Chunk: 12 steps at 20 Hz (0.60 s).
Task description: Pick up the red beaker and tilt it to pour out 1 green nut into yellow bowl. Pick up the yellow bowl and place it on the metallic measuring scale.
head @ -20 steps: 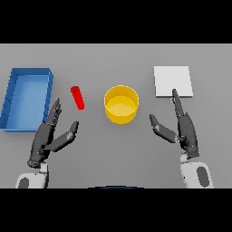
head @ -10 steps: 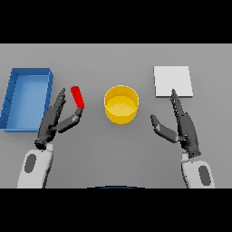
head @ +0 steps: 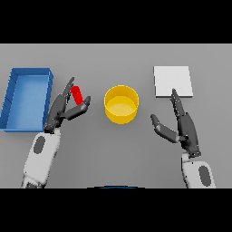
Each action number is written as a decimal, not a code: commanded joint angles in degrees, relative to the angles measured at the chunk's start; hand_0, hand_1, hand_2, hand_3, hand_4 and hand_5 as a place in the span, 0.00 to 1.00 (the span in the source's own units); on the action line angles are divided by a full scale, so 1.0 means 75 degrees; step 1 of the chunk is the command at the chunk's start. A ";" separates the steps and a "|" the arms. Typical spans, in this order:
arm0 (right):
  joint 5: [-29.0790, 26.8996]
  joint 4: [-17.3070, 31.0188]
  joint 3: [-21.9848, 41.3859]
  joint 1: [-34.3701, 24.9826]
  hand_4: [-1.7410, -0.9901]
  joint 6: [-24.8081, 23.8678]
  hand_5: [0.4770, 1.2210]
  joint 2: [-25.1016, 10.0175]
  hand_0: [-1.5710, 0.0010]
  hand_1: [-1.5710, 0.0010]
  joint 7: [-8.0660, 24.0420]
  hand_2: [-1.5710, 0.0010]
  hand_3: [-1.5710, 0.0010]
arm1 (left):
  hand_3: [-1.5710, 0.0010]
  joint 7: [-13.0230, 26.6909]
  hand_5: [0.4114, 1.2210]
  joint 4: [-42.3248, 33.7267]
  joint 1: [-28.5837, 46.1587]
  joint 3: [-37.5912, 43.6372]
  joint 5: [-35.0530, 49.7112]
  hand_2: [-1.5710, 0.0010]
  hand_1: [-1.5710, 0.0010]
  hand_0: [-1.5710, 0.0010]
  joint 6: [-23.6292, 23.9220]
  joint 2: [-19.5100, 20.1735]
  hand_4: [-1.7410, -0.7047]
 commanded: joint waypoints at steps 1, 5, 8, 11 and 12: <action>-0.0018 -0.0027 -0.0015 0.0025 0.68 0.0006 0.21 -0.0015 1.00 1.00 -0.0017 1.00 1.00 | 1.00 0.0073 0.31 0.0193 -0.0173 0.0059 -0.0023 1.00 1.00 1.00 0.0062 0.0000 0.52; -0.0042 -0.0091 -0.0036 0.0120 0.67 0.0038 0.22 -0.0064 1.00 1.00 0.0008 1.00 1.00 | 1.00 -0.0035 0.32 0.0932 -0.0710 0.0214 -0.0080 1.00 1.00 1.00 0.0253 -0.0089 0.52; -0.0013 -0.0183 -0.0016 0.0175 0.66 0.0000 0.22 -0.0042 1.00 1.00 0.0097 1.00 1.00 | 1.00 -0.0461 0.35 0.1543 -0.1061 0.0441 0.0085 1.00 1.00 1.00 0.0247 -0.0159 0.48; -0.0094 -0.0110 -0.0105 0.0169 0.66 0.0016 0.23 -0.0085 1.00 1.00 0.0149 1.00 1.00 | 1.00 -0.1172 0.38 0.2202 -0.1331 0.0810 0.0378 1.00 1.00 1.00 0.0327 -0.0317 0.42; -0.0123 -0.0066 -0.0105 0.0113 0.66 0.0050 0.22 -0.0084 1.00 1.00 0.0117 1.00 1.00 | 0.98 -0.1249 0.40 0.2371 -0.1438 0.0872 0.0416 0.97 0.99 1.00 0.0373 -0.0385 0.40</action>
